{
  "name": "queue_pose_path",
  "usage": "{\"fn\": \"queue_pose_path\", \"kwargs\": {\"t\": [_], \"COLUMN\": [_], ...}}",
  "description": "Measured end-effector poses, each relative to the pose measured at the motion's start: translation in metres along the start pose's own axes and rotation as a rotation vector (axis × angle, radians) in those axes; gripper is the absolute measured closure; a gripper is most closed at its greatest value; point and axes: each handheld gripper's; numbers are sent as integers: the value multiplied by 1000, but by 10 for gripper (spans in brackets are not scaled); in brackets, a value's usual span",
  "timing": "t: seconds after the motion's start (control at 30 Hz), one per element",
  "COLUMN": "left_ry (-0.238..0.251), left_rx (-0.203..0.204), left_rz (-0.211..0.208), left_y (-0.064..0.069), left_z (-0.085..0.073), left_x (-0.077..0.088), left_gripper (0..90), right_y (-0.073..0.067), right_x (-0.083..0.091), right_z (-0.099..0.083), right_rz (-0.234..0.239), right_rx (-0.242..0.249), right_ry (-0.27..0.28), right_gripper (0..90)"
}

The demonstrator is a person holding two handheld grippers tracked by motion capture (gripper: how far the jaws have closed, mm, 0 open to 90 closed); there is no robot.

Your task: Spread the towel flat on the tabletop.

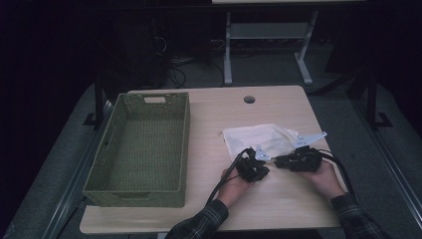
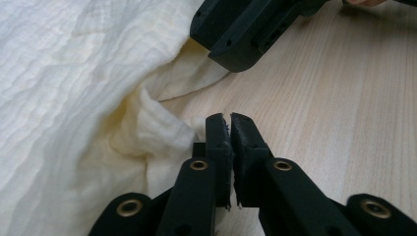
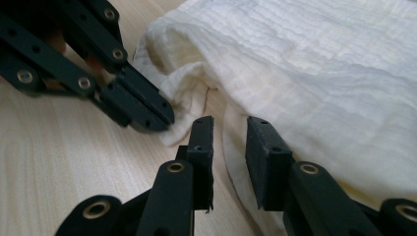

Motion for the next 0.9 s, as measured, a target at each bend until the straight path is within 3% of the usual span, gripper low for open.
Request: {"fn": "queue_pose_path", "kwargs": {"t": [0.17, 0.37, 0.47, 0.63, 0.73, 0.9], "left_ry": [37, 73, 90, 113, 119, 124], "left_rx": [25, 70, 99, 124, 133, 137], "left_rz": [12, 76, 111, 160, 169, 176], "left_y": [-7, -25, -36, -46, -50, -51], "left_z": [0, -8, -12, -18, -20, -20], "left_x": [25, 50, 60, 72, 75, 77], "left_gripper": [874, 875, 876, 878, 878, 878], "right_y": [-2, -8, -10, -6, -7, -7], "right_x": [-6, -16, -22, -25, -24, -19], "right_z": [1, 5, 7, 8, 8, 6], "right_rz": [1, -1, -24, -53, -87, -106], "right_rx": [15, 31, 34, 29, 44, 75], "right_ry": [1, -14, -24, -11, -12, -34], "right_gripper": [724, 724, 731, 780, 875, 892]}}
Point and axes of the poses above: each handheld gripper's, and its own axes: x roughly backward along the jaws, z roughly out of its top, y roughly to its right, and after that the axes turned 12 degrees about -x, right-handed
